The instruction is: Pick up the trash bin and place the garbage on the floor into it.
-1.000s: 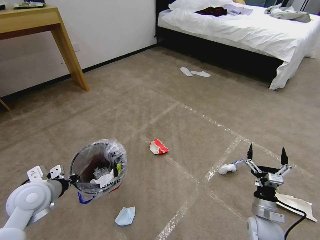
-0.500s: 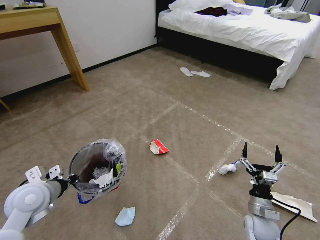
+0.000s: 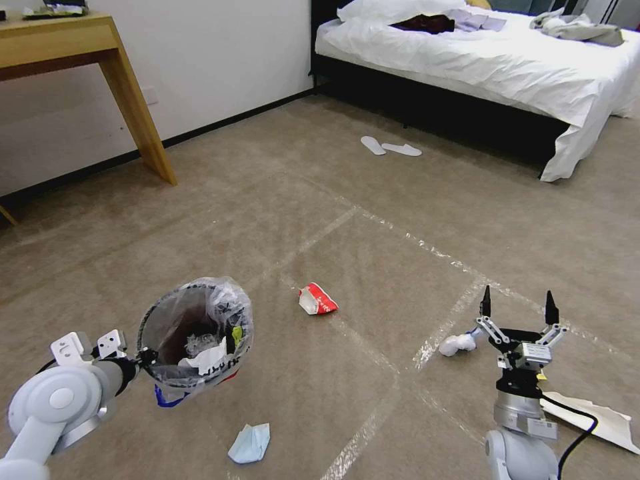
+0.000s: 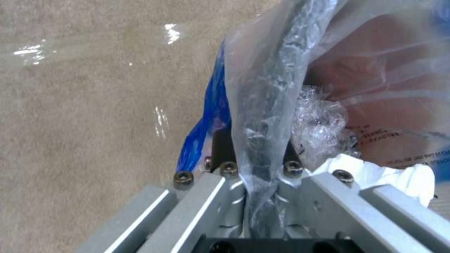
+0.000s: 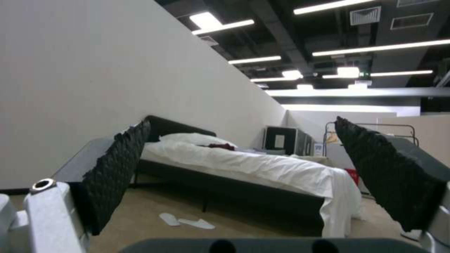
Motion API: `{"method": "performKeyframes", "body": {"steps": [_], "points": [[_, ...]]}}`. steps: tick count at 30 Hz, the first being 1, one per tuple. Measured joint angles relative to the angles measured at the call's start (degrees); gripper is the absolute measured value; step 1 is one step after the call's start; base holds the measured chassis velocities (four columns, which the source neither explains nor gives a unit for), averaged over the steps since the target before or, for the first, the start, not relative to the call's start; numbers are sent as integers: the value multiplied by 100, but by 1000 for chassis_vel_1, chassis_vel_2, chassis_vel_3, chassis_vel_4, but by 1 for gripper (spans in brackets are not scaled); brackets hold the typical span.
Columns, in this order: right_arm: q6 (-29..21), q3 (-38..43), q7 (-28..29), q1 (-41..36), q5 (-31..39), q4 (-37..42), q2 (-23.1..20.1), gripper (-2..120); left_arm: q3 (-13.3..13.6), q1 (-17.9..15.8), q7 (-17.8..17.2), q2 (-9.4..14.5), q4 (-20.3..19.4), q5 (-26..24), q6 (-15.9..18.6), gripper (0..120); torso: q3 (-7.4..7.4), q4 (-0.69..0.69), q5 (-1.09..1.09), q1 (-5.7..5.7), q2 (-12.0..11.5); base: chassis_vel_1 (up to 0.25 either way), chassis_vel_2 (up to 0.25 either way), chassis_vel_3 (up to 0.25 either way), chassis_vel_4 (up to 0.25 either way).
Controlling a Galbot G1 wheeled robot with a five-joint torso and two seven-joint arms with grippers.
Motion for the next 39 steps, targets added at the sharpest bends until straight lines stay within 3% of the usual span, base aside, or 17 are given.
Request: {"method": "performKeyframes", "body": {"steps": [39], "points": [[-6, -11, 6, 183, -7, -307, 14, 100, 52, -165, -4, 99, 175, -62, -9, 1, -1, -1, 0, 0, -1, -88, 92, 92, -90]]}}
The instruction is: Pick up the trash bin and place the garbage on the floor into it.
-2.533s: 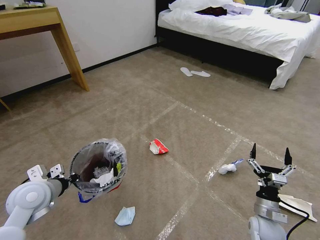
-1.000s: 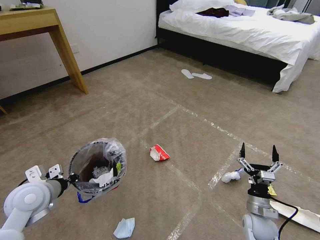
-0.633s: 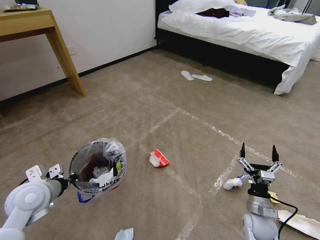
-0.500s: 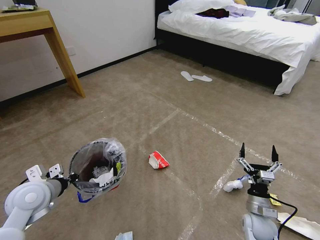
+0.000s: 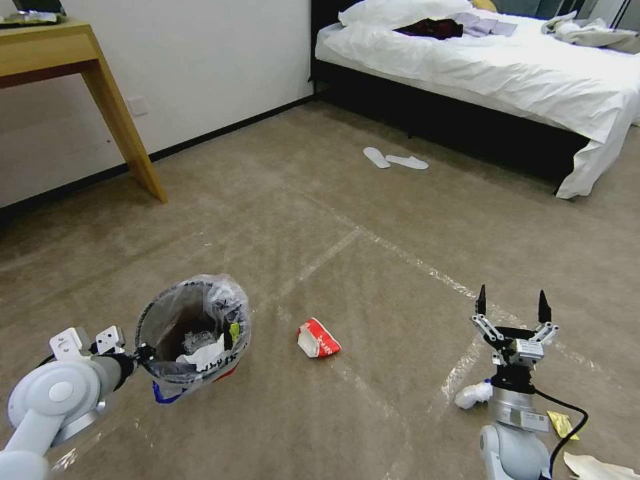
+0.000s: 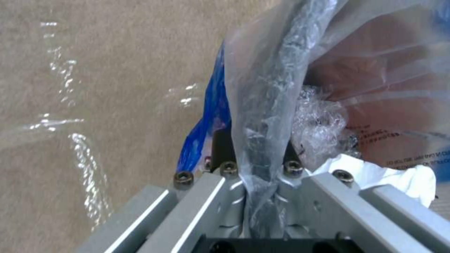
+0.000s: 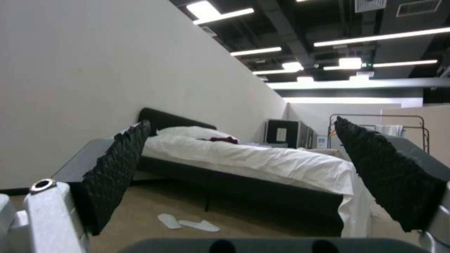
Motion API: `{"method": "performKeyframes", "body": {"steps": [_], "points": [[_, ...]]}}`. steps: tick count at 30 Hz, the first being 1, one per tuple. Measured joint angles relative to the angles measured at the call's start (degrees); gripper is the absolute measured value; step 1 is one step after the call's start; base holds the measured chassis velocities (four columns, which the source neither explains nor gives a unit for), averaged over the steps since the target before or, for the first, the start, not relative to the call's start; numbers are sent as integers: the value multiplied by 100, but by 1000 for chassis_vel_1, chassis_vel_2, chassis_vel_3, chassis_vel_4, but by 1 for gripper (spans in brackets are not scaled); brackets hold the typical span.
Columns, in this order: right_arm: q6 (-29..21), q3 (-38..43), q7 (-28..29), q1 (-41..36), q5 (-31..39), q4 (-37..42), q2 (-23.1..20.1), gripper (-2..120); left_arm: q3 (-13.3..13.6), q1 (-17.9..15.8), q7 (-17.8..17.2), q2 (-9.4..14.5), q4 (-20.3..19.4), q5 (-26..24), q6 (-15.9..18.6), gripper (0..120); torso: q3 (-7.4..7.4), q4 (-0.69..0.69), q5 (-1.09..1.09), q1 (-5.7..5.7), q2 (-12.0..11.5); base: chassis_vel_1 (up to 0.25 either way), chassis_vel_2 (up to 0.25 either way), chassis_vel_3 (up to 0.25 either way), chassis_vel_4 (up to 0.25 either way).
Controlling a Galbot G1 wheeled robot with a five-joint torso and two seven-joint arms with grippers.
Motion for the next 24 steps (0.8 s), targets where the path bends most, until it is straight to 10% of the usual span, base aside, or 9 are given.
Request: {"method": "performKeyframes", "body": {"steps": [15, 24], "points": [[-10, 199, 580, 105, -452, -207, -225, 100, -6, -12, 5, 41, 12, -21, 0, 1, 1, 2, 1, 0, 0, -73, 84, 83, -81], [-173, 1334, -1094, -158, -178, -1228, -1969, 100, -62, 41, 32, 128, 7, -43, 1, 1, 0, 0, 8, -1, 0, 0, 0, 0, 0]]}}
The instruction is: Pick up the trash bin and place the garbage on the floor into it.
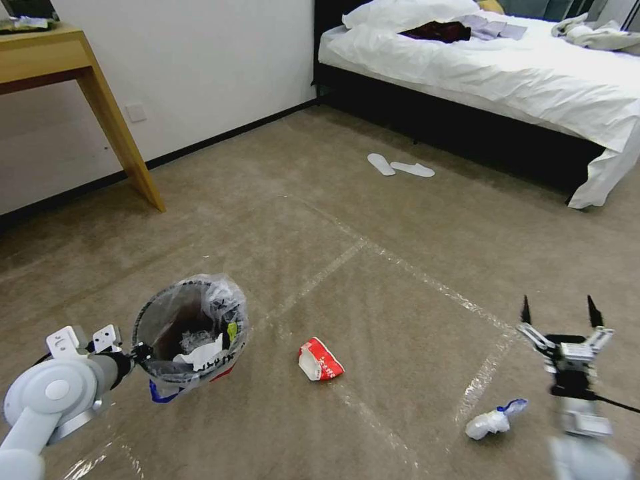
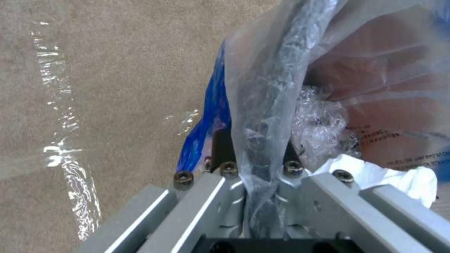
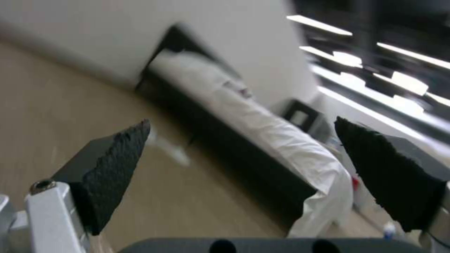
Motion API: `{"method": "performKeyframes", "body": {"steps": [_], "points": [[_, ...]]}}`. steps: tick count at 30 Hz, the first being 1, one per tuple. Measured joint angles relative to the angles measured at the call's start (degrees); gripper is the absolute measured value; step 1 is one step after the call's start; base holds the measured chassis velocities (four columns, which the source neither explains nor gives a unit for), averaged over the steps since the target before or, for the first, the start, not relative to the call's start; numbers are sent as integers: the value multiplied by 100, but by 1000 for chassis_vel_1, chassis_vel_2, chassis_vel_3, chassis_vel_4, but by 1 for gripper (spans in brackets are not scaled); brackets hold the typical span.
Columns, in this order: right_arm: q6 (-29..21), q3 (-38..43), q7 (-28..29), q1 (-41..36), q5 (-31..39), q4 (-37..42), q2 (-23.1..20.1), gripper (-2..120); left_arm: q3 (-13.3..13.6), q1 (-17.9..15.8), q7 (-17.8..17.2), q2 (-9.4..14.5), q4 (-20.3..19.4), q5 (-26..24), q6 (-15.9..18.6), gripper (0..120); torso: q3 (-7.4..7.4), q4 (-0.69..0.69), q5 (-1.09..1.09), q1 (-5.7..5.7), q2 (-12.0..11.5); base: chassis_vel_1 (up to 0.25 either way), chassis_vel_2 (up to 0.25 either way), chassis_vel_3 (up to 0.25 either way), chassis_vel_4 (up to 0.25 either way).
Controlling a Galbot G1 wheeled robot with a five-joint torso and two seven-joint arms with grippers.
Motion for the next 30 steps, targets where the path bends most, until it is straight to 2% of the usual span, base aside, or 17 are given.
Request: {"method": "performKeyframes", "body": {"steps": [1, 2, 3, 4, 7, 9, 10, 11, 12, 13, 16, 19, 24, 25, 26, 27, 30], "points": [[0, 0, 0, 0, 0, 0, 0, 100, 0, 0, 0, 0, 0, 0, 0, 1, 0, 0, 0, 0, 0, 0, 0, 0, 0], [122, 357, -634, -23, -75, -440, -751, 100, -5, 2, 19, 1, 8, 7, 2, 1, 0, -1, -6, 0, 0, 0, 0, 0, 0], [154, 506, -996, -59, -40, -672, -1149, 100, -6, 2, 38, 1, 15, 8, 3, 1, 0, -1, -13, 0, 1, 0, 0, 0, 0], [154, 506, -996, -59, -40, -672, -1149, 100, -6, 2, 38, 1, 15, 8, 3, 1, 0, -1, -13, 0, 1, 0, 0, 0, 0], [172, 533, -1692, -196, 409, -1001, -1658, 100, -13, -4, 50, 2, 23, 6, 5, 1, 0, 1, -4, 0, 1, 0, 0, 0, 0], [179, 458, -2786, -252, 1027, -1402, -2140, 100, -14, -4, 52, 21, 19, 5, 5, 1, 0, 0, -2, 0, 1, 0, 0, 0, 0], [179, 458, -2786, -252, 1027, -1402, -2140, 100, -14, -4, 52, 21, 19, 5, 5, 1, 0, 0, -2, 0, 1, 0, 0, 0, 0], [180, 428, -3128, -237, 1148, -1536, -2271, 100, -14, 0, 52, 26, 11, 4, 5, 1, 0, 1, -7, 0, 1, 0, 0, 0, 0], [184, 306, -3865, -152, 1390, -1863, -2549, 100, -13, 5, 52, 26, -4, 0, 5, 1, 0, 0, -7, 0, 1, 0, 0, 0, 0], [184, 306, -3865, -152, 1390, -1863, -2549, 100, -13, 5, 52, 26, -4, 0, 5, 1, 0, 0, -7, 0, 1, 0, 0, 0, 0], [189, -178, -5071, 190, 1715, -2649, -3128, 100, -17, 41, 49, 13, -22, 1, 5, 1, 0, 1, -5, 0, 1, 0, 0, 0, 0], [190, -626, -5482, 441, 1921, -3121, -3421, 100, -23, 73, 53, 9, -22, 12, 5, 1, 1, 3, -8, 0, 1, 0, 0, 0, 0], [190, -933, -5702, 525, 1992, -3501, -3664, 100, 45, 1, 53, 45, 13, 17, 5, 1, 0, 6, -4, 0, 1, 0, 0, 0, 0], [191, -1068, -5971, 639, 1410, -3800, -3831, 100, 184, -143, 58, 113, 72, -14, 5, 1, 0, -4, -9, 0, 1, 0, 0, 0, 0], [191, -1068, -5971, 639, 1410, -3800, -3831, 100, 184, -143, 58, 113, 72, -14, 5, 1, 0, -4, -9, 0, 1, 0, 0, 0, 0], [191, -1343, -6017, 805, 933, -4020, -3927, 100, 245, -200, 68, 141, 114, -18, 4, 1, 1, -7, -10, 0, 1, 0, 0, 0, 0], [191, -1962, -5967, 1173, 693, -4245, -3954, 100, 247, -193, 81, 136, 145, -3, 4, 1, 0, -7, -7, 0, 1, 0, 0, 0, 0]]}}
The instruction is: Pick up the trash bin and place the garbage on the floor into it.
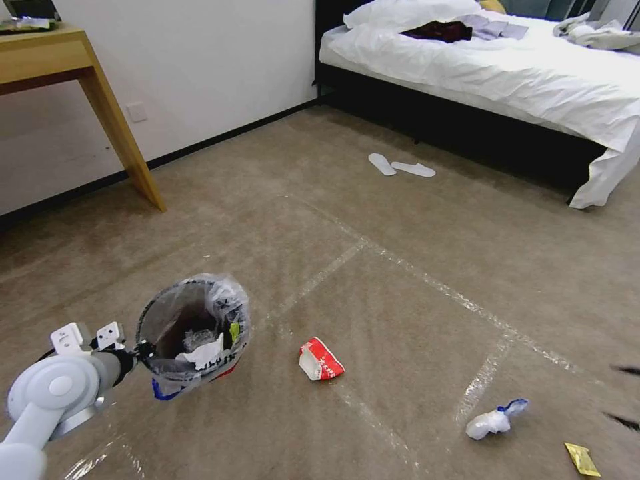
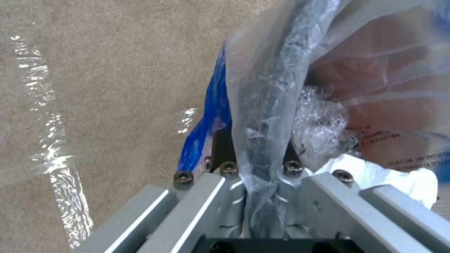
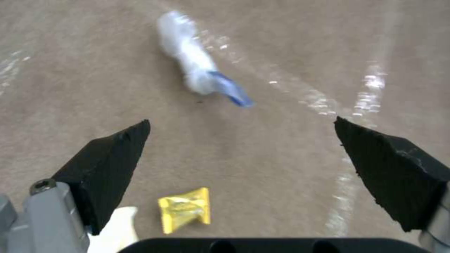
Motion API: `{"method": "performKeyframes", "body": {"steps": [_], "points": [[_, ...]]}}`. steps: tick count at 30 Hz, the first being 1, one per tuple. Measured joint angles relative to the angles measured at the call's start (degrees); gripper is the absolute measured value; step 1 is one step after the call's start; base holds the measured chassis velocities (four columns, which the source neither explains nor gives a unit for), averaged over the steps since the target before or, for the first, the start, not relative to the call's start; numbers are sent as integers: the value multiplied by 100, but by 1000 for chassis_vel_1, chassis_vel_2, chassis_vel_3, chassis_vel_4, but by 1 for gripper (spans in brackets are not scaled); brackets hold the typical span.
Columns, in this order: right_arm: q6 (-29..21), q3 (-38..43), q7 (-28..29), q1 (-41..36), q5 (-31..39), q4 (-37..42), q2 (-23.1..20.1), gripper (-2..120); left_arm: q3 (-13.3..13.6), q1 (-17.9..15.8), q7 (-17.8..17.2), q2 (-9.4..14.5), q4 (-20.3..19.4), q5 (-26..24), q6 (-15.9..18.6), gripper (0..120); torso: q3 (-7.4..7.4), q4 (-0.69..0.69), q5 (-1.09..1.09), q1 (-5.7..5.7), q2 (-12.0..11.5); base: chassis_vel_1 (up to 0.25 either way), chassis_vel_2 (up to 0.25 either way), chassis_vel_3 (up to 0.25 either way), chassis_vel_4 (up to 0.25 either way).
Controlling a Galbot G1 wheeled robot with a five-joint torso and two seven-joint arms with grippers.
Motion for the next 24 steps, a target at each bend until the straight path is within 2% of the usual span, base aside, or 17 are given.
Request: {"method": "performKeyframes", "body": {"steps": [1, 2, 5, 7, 9, 10, 12, 13, 14, 15, 17, 18, 20, 21, 23, 24], "points": [[0, -308, 21, 282, -112, -88, 64, 100, -24, 21, 9, -22, 8, 20, 0, 1, 0, 9, 1, 1, 0, 0, 0, 0, 0], [1, -440, 46, 429, -198, -118, 125, 100, -24, 22, 18, -29, 16, 30, 0, 1, 0, 12, 2, 0, -1, 0, 0, 0, 0], [1, -623, 89, 608, -310, -171, 220, 100, -11, 14, 36, -32, 34, 54, 0, 1, 0, 14, 1, 1, 0, 0, 0, 0, 0], [1, -709, 113, 679, -326, -204, 250, 100, -8, 14, 40, -32, 38, 61, 0, 1, 0, 14, -1, 0, 0, 0, 0, 0, 0], [1, -1129, 282, 1025, -390, -409, 407, 100, -9, 35, 44, -42, 41, 80, 0, 1, 0, 9, -5, 0, 0, 0, 0, 0, 0], [1, -1362, 410, 1215, -472, -524, 500, 100, -12, 46, 45, -51, 41, 93, 0, 1, 0, 5, -1, 0, 0, 0, 0, 0, 0], [1, -1615, 537, 1426, -596, -642, 609, 100, -13, 51, 45, -59, 42, 105, 0, 1, 0, 7, 3, 0, -1, 0, 0, 0, 0], [1, -2001, 841, 1686, -836, -747, 764, 100, -15, 59, 45, -95, 42, 125, -3, 1, 0, 5, -1, 1, 0, 0, 0, 0, 0], [1, -2001, 841, 1686, -836, -747, 764, 100, -15, 59, 45, -95, 42, 125, -3, 1, 0, 5, -1, 1, 0, 0, 0, 0, 0], [1, -2424, 1203, 1968, -1049, -817, 951, 100, -15, 73, 44, -152, 42, 163, -4, 1, 0, 7, -4, 1, -1, 0, 0, 0, 0], [0, -2965, 1507, 2358, -1191, -900, 1225, 100, -31, 98, 57, -223, 47, 267, -10, 1, 0, 10, 0, 1, 0, 0, 0, 0, 0], [0, -2965, 1507, 2358, -1191, -900, 1225, 100, -31, 98, 57, -223, 47, 267, -10, 1, 0, 10, 0, 1, 0, 0, 0, 0, 0], [-2, -3368, 2140, 2847, -1894, -1192, 1594, 100, -64, 156, 69, -288, 63, 363, -18, 1, 0, 11, -3, 1, -1, 0, 0, 0, 0], [-2, -3368, 2140, 2847, -1894, -1192, 1594, 100, -64, 156, 69, -288, 63, 363, -18, 1, 0, 11, -3, 1, -1, 0, 0, 0, 0], [-10, -3664, 2901, 3162, -2441, -1648, 1868, 100, -108, 208, 72, -324, 74, 429, -31, 1, 0, 9, 0, 0, -1, 0, 0, 0, 0], [-12, -3724, 3080, 3233, -2648, -1759, 1921, 100, -108, 215, 73, -328, 75, 439, -32, 1, 0, 7, -2, 1, -1, 0, 0, 0, 0]]}}
